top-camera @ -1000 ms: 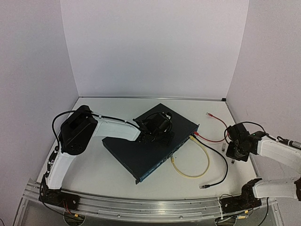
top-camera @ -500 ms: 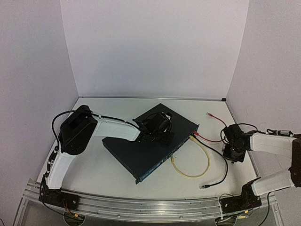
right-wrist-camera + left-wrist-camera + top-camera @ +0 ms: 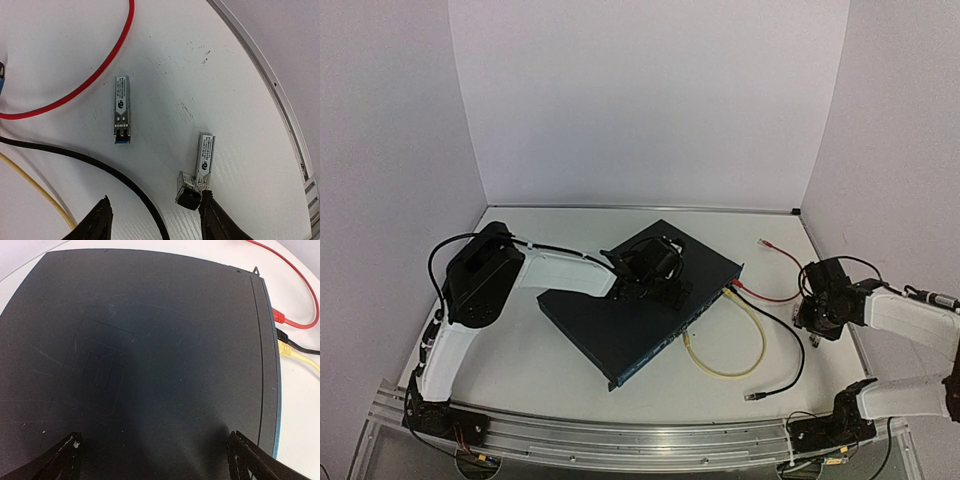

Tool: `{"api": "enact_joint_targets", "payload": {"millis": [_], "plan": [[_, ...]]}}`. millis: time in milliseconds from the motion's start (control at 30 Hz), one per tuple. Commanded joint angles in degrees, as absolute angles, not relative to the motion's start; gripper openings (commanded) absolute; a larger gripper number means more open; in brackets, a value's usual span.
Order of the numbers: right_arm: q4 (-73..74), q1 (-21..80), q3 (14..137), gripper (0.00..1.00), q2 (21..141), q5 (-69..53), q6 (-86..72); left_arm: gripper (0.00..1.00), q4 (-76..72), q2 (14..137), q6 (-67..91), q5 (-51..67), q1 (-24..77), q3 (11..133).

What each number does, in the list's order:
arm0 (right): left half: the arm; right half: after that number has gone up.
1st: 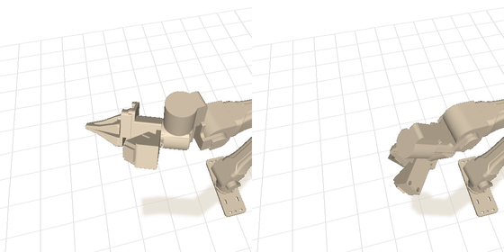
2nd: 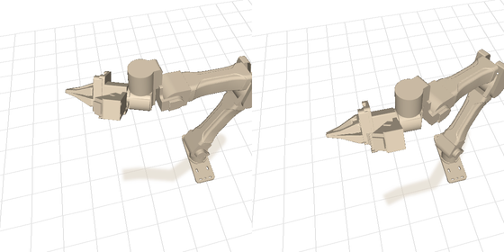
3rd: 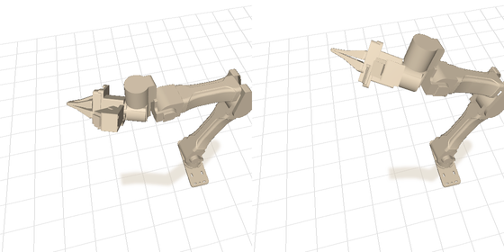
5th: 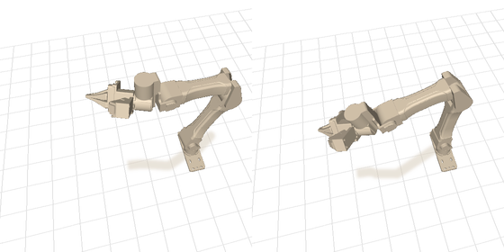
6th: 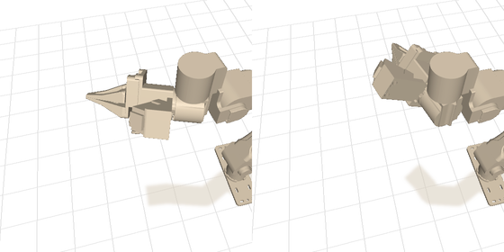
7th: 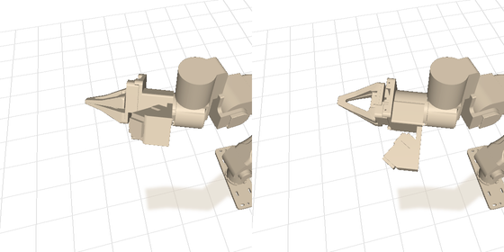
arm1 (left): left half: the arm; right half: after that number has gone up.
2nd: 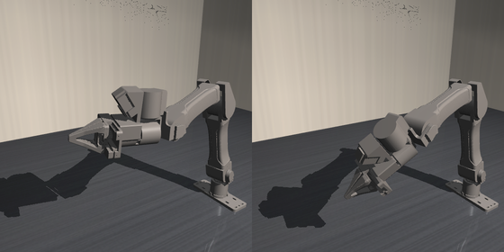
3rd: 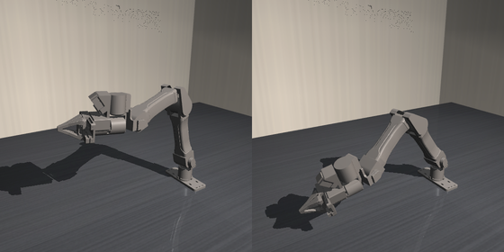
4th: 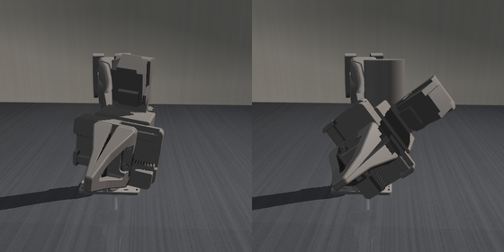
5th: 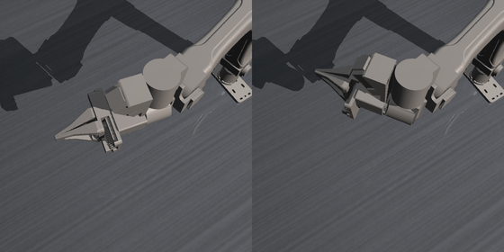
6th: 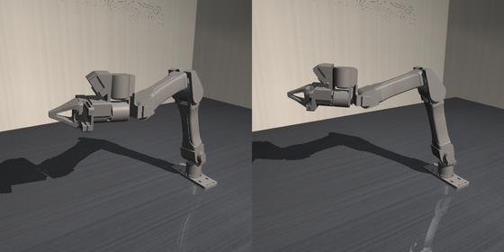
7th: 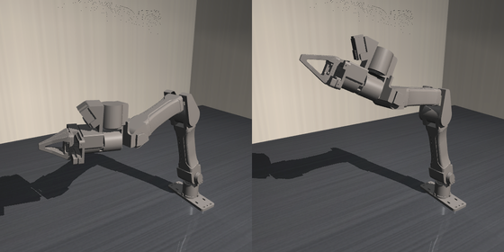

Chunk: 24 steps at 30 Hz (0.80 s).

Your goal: Pull the plug from the switch port

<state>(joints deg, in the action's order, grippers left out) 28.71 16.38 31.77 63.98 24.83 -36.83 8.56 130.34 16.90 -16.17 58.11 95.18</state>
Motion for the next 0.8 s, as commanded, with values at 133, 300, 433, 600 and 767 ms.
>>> {"api": "enact_joint_targets", "payload": {"millis": [133,300,433,600,767], "plan": [[28.39,16.15,33.77,0.69,60.55,21.35,-33.72,1.0,21.77,127.74,19.47,-16.02,58.17,93.14],[28.34,16.16,35.58,0.72,61.39,21.07,-32.24,1.0,23.28,119.68,26.43,-18.71,58.64,85.48],[28.3,16.13,37.25,0.77,63.07,19.54,-30.94,1.0,27.93,114.92,33.18,-21.38,58.63,80.84],[27.56,16.13,41.41,0.79,68.42,14.96,-27.1,1.0,32.58,107.8,44.33,-22.11,58.71,72.71],[26.76,16.13,49.15,0.79,78.04,6.44,-22.75,1.0,36.34,98.11,55.74,-23.25,58.78,64.76]]}}
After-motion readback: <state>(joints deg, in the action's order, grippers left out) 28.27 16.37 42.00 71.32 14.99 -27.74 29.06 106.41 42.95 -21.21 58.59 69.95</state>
